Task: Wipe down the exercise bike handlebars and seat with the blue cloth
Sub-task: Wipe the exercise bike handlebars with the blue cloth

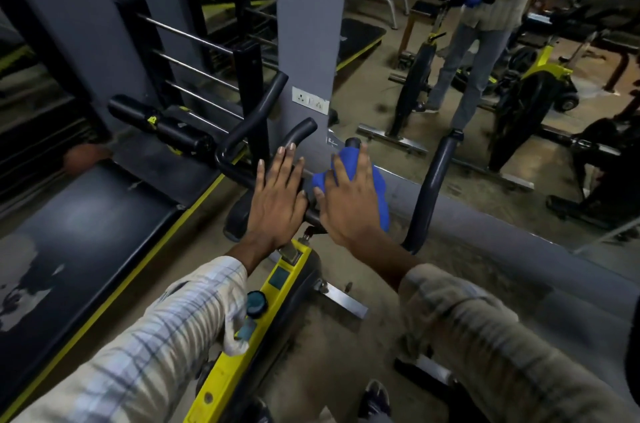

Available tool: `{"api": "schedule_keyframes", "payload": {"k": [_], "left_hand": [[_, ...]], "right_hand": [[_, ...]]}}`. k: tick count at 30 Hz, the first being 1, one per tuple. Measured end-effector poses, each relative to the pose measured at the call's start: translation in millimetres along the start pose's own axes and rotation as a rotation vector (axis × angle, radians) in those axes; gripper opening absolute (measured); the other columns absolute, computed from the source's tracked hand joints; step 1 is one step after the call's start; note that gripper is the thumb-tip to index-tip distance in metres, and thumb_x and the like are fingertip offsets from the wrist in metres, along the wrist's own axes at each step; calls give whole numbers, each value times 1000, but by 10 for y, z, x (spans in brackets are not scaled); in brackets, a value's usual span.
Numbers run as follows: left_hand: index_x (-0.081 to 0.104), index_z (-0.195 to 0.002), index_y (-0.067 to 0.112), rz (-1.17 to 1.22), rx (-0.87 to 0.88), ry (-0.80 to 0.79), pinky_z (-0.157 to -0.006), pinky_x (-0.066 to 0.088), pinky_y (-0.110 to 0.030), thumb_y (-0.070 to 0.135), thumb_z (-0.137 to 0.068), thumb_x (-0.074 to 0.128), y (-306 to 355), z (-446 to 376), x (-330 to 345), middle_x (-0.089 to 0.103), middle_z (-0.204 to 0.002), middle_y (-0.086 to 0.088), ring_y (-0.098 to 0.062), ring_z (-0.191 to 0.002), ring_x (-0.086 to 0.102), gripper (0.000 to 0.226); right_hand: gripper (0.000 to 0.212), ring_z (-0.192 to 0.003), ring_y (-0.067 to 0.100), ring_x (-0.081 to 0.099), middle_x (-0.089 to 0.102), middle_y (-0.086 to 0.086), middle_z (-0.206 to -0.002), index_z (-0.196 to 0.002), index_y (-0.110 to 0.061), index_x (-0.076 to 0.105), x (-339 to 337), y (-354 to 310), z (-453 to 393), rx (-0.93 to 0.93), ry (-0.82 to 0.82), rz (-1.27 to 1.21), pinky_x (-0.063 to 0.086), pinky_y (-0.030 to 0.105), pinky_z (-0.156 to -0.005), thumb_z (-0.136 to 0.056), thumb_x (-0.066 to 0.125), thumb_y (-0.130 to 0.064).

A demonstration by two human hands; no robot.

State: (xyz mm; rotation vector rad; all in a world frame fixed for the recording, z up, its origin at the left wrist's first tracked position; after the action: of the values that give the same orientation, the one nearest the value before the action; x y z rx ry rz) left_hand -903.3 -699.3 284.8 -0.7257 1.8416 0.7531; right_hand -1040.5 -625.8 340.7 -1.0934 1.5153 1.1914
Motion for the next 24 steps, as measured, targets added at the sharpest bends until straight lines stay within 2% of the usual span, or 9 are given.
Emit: {"api": "schedule_keyframes", "payload": {"k": [2, 5, 7, 9, 11, 13, 15, 19, 24], "left_hand": [[15, -169, 12, 4, -9, -3, -132, 6, -58, 38, -103, 26, 4, 0, 11, -5, -179, -8, -23, -166, -9, 72], [14, -169, 12, -2, -42, -8, -133, 7, -57, 37, -101, 29, 26, 10, 20, -5, -179, -6, -22, -166, -9, 74], [16, -169, 12, -5, -73, -16, -133, 6, -56, 37, -100, 30, 61, 16, 21, -4, -179, -5, -21, -166, -8, 75], [18, -169, 11, -13, -101, -22, -133, 6, -55, 37, -100, 29, 100, 27, 8, -4, -179, -4, -22, -166, -7, 74], [18, -169, 12, -17, -122, -30, -134, 5, -53, 37, -99, 29, 125, 33, -13, -5, -179, -4, -22, -166, -7, 75], [16, -169, 13, -31, -137, -52, -134, 5, -51, 39, -100, 27, 125, 29, -13, -6, -179, -3, -22, -166, -7, 75], [14, -170, 14, -63, -155, -74, -134, 6, -52, 40, -101, 24, 130, 23, -13, -7, -179, -3, -23, -166, -8, 74], [13, -170, 15, -119, -188, -119, -134, 7, -51, 42, -102, 18, 181, 22, -32, -6, -178, -3, -24, -165, -9, 73], [14, -170, 15, -133, -180, -115, -134, 7, -48, 42, -106, 19, 186, 12, -69, -6, -179, -3, -25, -166, -6, 69]], "right_hand": [[62, -148, 57, 31, 66, 17, -135, -126, -8, 71, -115, 82, -71, -102, -51, 146, 5, 66, -128, -109, 26, -48], [61, -139, 51, 46, 75, 11, -111, -112, -12, 76, -300, 122, -127, -203, -120, 283, 2, 67, -127, -109, 26, -47], [54, -140, 43, 49, 77, 8, -116, -108, -17, 78, -418, 121, -150, -339, -124, 330, 0, 65, -128, -109, 30, -44], [46, -130, 34, 60, 76, 5, -121, -112, -19, 75, -496, 116, -195, -474, -130, 295, 12, 58, -129, -110, 33, -38], [41, -121, 29, 66, 74, 7, -126, -119, -19, 70, -508, 126, -248, -549, -143, 245, 31, 48, -115, -110, 34, -37], [41, -116, 29, 68, 74, 9, -125, -119, -17, 70, -439, 158, -257, -617, -98, 200, 37, 42, -102, -109, 36, -39], [43, -110, 31, 69, 76, 13, -117, -112, -14, 72, -345, 230, -211, -687, -33, 147, 38, 43, -99, -109, 37, -41], [50, -105, 33, 66, 76, 15, -109, -113, -8, 72, -73, 495, -163, -800, 119, -61, 40, 48, -111, -107, 40, -46], [48, -132, 23, 57, 68, 5, -134, -137, -13, 62, 241, 614, 100, -930, 166, -262, 24, 49, -130, -106, 48, -46]]}}
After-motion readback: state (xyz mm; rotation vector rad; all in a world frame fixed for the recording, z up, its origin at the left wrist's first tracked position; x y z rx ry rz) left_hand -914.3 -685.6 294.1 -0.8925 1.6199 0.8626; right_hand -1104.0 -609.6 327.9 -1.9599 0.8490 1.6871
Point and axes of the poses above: each hand's wrist, its own z-axis away from the middle knuckle, its own x-axis out of the palm, y = z × x, the point moved 2 cm from there along -z, towards the middle knuckle
